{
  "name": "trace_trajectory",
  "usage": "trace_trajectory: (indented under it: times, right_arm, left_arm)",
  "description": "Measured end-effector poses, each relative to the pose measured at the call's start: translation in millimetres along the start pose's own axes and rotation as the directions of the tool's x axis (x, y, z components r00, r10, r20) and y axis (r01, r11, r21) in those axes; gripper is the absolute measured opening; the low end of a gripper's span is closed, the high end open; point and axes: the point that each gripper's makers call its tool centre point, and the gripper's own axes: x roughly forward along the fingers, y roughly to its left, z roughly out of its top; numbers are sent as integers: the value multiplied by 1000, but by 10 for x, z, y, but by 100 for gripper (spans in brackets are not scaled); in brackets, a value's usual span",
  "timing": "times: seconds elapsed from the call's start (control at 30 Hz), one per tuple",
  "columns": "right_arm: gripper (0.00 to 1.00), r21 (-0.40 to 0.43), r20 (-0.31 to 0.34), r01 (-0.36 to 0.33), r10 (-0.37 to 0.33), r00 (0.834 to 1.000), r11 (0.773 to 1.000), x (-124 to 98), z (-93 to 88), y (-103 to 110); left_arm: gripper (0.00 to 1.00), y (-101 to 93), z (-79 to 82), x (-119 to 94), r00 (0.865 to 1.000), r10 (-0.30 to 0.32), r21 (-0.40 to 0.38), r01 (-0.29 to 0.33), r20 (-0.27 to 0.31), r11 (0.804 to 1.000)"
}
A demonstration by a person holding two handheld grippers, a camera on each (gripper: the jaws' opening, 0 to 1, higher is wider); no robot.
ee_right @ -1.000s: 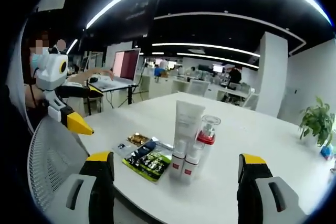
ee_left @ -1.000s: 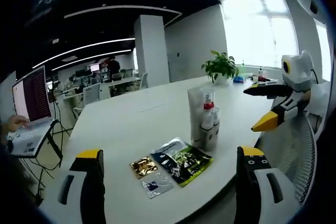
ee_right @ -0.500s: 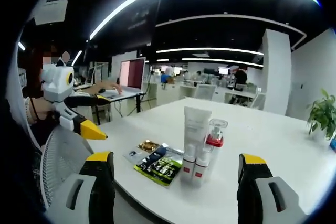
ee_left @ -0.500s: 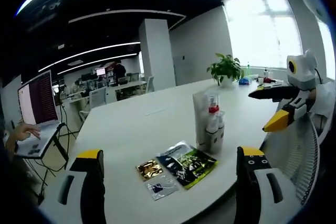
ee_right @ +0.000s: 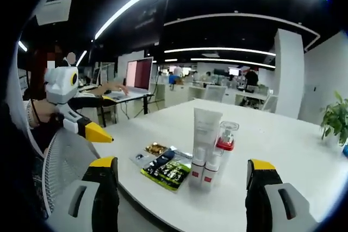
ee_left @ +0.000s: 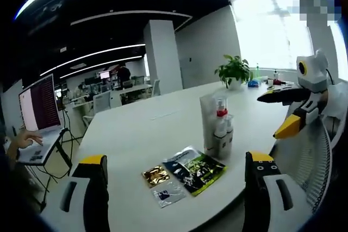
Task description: Arrange the skincare products in the storage area until every visible bottle or jar stands upright without overlapping.
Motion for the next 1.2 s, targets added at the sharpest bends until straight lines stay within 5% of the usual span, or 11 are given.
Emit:
trace_trajectory:
  times: [1.13,1.2]
  right_arm:
    - [100,-7,-4,20,-20,1000,1000,25,-4,-36]
    - [100,13,-43,18,-18,999,1000,4,-80,-20]
  left_arm:
    - [99,-81,8,-8,1000,-22,-2,22,-9,1000]
    - [99,-85,10,-7,1000,-23,-2,23,-8,1000]
